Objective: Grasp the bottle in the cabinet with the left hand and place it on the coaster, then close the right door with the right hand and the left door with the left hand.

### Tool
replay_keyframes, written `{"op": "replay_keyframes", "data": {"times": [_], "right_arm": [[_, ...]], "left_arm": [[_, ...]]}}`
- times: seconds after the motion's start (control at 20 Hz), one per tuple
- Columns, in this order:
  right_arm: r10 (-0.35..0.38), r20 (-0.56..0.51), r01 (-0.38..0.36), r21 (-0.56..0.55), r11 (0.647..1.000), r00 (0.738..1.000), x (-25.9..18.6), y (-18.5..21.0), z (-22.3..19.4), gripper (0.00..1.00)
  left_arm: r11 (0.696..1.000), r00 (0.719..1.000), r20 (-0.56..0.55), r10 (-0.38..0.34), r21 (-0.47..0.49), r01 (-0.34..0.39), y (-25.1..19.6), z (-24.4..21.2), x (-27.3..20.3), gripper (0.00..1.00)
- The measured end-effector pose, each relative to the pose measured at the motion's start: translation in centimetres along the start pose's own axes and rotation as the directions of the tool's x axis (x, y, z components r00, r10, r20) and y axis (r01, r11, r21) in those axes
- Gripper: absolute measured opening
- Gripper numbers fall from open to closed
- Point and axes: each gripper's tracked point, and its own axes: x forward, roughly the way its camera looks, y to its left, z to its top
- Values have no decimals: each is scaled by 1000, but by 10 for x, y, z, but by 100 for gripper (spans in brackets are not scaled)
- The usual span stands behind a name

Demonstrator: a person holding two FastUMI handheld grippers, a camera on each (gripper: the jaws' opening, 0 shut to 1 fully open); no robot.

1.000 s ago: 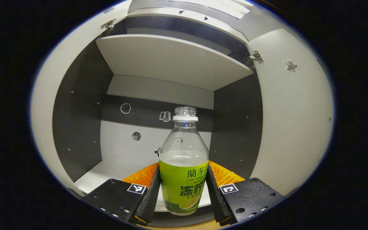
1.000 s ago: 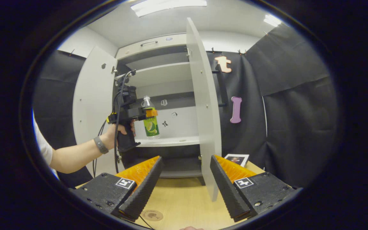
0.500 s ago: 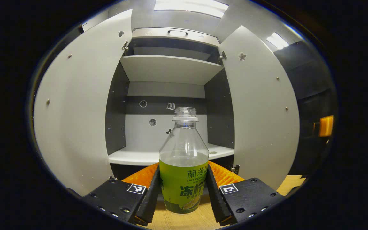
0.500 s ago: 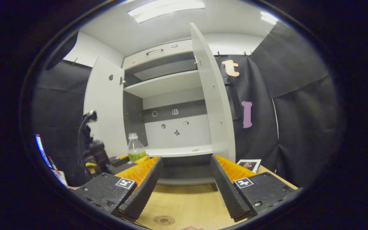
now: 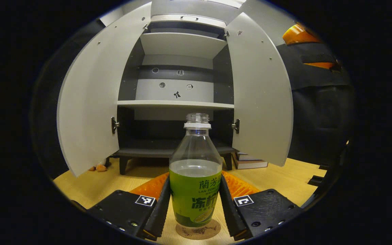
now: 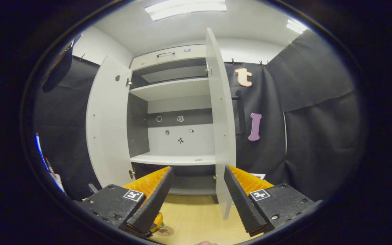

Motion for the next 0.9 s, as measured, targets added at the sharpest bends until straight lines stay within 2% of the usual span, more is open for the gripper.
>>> {"op": "replay_keyframes", "data": {"times": [0.15, 0.25, 0.3, 0.5, 0.55, 0.8, 0.9], "right_arm": [[-9, -33, 9, -9, 1000, 999, -1, 0, -7, 98], [-12, -37, 12, -3, 1000, 999, 1, 2, -7, 98], [-10, -41, 10, 0, 1000, 999, 2, 4, -8, 98], [0, -70, 0, -6, 1000, 998, 2, 10, -18, 98], [-2, -74, 2, -3, 1000, 997, 2, 10, -20, 98], [-8, -91, 8, -3, 1000, 996, 1, 11, -25, 98], [-6, -96, 6, -2, 1000, 995, 2, 12, -28, 98]], "left_arm": [[1000, 998, 49, 26, -12, -25, -4, -10, -8, 69], [999, 998, 56, 12, 31, -14, -14, -22, -8, 65], [999, 999, 43, 12, 45, -14, -14, -28, -7, 69], [999, 998, 44, 38, -20, -37, -5, -35, -7, 68], [999, 998, 54, 35, -24, -34, -6, -32, -7, 65], [1000, 999, 49, 2, -17, -1, -9, -35, -13, 76], [1000, 998, 54, -13, 1, 13, -10, -33, -14, 77]]}}
